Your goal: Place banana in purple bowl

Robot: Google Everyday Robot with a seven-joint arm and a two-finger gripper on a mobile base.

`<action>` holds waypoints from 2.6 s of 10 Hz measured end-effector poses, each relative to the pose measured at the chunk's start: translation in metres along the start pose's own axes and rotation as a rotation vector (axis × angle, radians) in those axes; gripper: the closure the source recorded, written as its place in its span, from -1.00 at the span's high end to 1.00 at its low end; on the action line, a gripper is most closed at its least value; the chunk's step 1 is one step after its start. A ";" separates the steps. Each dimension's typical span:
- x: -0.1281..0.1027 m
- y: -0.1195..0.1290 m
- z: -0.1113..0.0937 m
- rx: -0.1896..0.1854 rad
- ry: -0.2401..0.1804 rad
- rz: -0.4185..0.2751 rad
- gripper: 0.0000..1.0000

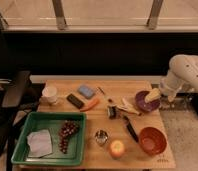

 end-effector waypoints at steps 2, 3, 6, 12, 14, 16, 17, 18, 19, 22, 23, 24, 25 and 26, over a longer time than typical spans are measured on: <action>0.000 0.000 0.000 0.000 0.000 0.000 0.60; 0.000 0.000 0.000 0.000 0.000 0.000 0.60; 0.000 0.000 0.000 0.000 0.000 0.000 0.60; 0.000 0.000 0.000 0.000 0.000 0.000 0.60; 0.000 0.000 0.000 0.000 0.000 0.000 0.60; 0.001 0.000 0.000 0.009 -0.001 -0.015 0.60; 0.002 0.002 -0.001 0.028 -0.008 -0.043 0.60; 0.001 0.015 0.000 0.068 -0.020 -0.148 0.60; -0.001 0.026 0.001 0.097 -0.027 -0.255 0.60; -0.005 0.067 0.008 0.142 -0.048 -0.609 0.60; -0.009 0.080 0.010 0.136 -0.051 -0.685 0.60; -0.012 0.090 0.015 0.124 -0.048 -0.750 0.60; -0.013 0.101 0.019 0.108 -0.034 -0.790 0.60; -0.013 0.104 0.020 0.102 -0.036 -0.793 0.60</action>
